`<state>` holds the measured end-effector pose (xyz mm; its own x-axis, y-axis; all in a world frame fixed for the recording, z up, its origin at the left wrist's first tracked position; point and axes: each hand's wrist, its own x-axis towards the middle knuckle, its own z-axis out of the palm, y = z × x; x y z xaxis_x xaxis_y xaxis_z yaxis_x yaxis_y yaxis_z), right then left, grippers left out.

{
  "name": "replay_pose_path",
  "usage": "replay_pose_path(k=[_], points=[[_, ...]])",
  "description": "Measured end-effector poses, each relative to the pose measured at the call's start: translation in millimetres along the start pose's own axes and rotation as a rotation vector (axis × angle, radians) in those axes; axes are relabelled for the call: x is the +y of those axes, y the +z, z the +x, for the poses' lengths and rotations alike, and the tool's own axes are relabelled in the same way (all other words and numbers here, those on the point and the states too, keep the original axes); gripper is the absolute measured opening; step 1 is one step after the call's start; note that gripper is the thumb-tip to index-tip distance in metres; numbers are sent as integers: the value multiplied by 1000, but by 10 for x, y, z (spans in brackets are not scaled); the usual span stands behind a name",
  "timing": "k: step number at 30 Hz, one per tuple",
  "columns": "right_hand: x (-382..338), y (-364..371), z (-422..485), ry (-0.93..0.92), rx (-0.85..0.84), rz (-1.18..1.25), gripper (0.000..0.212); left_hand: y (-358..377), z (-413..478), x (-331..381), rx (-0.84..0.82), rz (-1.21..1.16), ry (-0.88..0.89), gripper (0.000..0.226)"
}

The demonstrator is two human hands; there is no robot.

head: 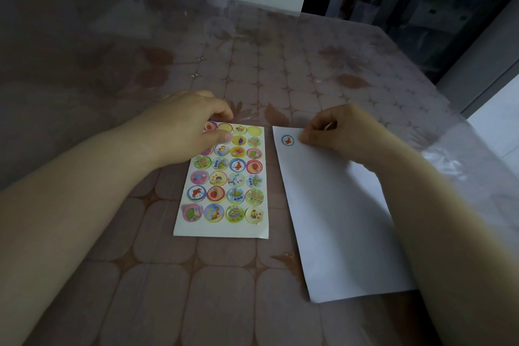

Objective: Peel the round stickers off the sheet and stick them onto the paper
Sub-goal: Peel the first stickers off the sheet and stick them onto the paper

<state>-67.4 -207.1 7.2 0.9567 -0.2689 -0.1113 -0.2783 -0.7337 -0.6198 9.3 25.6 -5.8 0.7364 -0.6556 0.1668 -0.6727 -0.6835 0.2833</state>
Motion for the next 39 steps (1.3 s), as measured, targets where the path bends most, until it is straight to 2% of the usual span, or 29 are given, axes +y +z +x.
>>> replay_pose_path(k=[4,9,14,20,26,35,39], points=[[-6,-1,6,2,-3,6,11,-20,-10,-1,-33,0,-4,36],[-1,-40,-16,15,-27,39,7,-11,14,6,4,-18,-27,24],[7,-22,-20,6,-52,44,8,-18,17,4,-5,-19,-27,23],[-2,-6,-19,-49,-61,-25,11,-28,-13,8,-46,-27,-28,42],[24,-16,-3,-76,-78,-36,12,-16,-15,14,-49,-42,-50,43],[36,32,22,-156,38,-64,6,11,0,-14,-53,-70,-68,42],[-129,9,-33,-203,80,56,8,-79,3,-55,37,-100,-52,34]])
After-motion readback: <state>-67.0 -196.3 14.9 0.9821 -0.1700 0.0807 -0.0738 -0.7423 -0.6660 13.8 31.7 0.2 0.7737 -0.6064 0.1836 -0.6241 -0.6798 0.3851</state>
